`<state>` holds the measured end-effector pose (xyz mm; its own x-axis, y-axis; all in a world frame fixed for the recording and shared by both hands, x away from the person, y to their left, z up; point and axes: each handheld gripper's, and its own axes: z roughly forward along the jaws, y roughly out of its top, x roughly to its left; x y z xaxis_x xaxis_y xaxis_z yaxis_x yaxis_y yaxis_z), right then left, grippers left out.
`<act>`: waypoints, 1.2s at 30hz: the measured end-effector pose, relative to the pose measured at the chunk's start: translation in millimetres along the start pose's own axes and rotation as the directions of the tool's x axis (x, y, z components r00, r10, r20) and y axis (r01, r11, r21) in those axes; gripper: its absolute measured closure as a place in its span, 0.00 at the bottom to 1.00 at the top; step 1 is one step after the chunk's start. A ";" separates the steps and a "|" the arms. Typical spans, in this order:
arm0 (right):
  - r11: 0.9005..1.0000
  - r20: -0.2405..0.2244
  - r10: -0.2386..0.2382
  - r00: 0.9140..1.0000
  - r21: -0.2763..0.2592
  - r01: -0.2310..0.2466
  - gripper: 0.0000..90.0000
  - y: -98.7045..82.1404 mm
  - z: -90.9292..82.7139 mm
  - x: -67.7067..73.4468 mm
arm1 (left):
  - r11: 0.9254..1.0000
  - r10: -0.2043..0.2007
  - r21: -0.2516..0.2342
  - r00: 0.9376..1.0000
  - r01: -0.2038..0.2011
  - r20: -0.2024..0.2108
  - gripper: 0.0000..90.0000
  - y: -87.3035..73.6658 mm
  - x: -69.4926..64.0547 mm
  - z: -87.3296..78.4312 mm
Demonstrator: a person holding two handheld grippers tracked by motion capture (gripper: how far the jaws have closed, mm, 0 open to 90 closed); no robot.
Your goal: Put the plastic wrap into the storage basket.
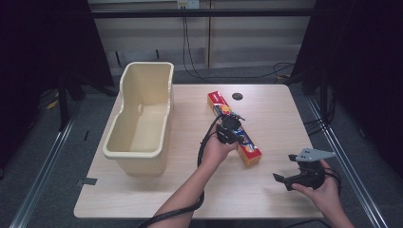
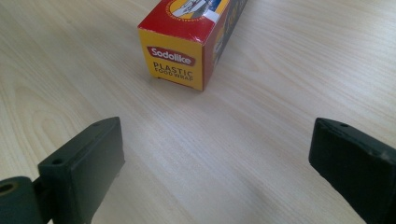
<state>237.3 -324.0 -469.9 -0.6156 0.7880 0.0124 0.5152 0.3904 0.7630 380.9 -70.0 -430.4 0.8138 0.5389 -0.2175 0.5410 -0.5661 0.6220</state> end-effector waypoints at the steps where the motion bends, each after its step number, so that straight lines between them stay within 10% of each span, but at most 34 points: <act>1: 1.000 0.001 0.003 1.000 0.002 -0.003 0.03 0.0 0.3 0.1 | 1.000 0.003 -0.008 1.000 -0.003 0.003 1.00 1.9 -0.1 1.5; 36: 1.000 -0.003 -0.005 1.000 0.030 0.005 0.04 -1.0 4.6 0.9 | 1.000 -0.014 0.017 1.000 0.014 0.009 1.00 23.5 -18.6 54.8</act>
<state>239.0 -321.5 -473.6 -0.6197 0.7848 0.0107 0.5297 0.4081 0.7436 390.1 -127.6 -452.9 0.8078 0.5415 -0.2331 0.5562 -0.5690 0.6057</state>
